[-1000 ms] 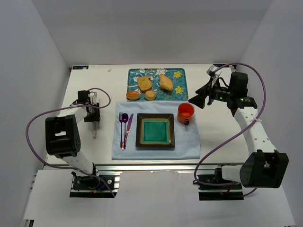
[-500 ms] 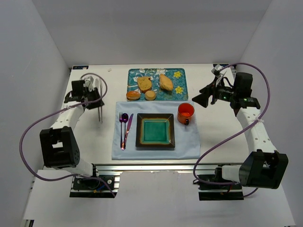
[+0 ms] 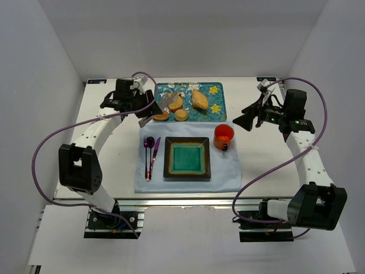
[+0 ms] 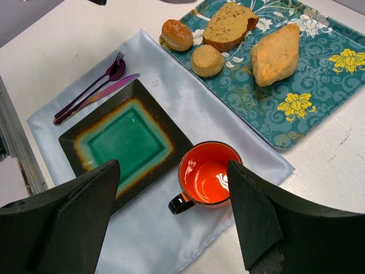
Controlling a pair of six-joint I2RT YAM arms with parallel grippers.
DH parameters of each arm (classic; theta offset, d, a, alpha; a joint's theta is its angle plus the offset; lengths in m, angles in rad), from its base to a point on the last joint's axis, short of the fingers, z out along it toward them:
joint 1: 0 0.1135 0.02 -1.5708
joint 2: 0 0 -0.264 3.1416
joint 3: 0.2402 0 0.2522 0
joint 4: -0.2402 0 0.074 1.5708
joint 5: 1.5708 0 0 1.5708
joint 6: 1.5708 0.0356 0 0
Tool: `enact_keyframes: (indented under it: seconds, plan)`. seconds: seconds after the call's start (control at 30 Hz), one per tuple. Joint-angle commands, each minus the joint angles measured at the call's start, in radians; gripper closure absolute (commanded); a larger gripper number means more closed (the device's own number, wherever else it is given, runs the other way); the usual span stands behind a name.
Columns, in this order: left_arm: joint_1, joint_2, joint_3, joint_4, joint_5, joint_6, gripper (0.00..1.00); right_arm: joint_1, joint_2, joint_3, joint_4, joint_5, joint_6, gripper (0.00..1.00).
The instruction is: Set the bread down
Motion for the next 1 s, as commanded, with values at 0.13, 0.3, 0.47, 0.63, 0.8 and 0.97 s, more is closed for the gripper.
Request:
enact_keyframes:
  seconds: [0.13, 0.3, 0.47, 0.63, 0.8, 0.97]
  plan:
    - [-0.069, 0.058, 0.099, -0.095, -0.087, -0.045, 0.42, -0.021, -0.043, -0.031, 0.030, -0.048, 0.015, 0.19]
    - [-0.114, 0.113, 0.153, -0.146, -0.152, -0.021, 0.41, -0.027, -0.051, -0.042, 0.028, -0.055, 0.014, 0.19]
    - [-0.143, 0.153, 0.176, -0.155, -0.159, -0.011, 0.41, -0.029, -0.045, -0.040, 0.028, -0.065, 0.020, 0.19]
    - [-0.150, 0.185, 0.193, -0.180, -0.185, -0.008, 0.40, -0.030, -0.049, -0.045, 0.030, -0.065, 0.021, 0.19]
    - [-0.152, 0.196, 0.196, -0.183, -0.202, -0.005, 0.40, -0.035, -0.051, -0.051, 0.030, -0.068, 0.023, 0.19]
    - [-0.152, 0.216, 0.208, -0.185, -0.182, -0.004, 0.40, -0.037, -0.045, -0.048, 0.036, -0.072, 0.024, 0.19]
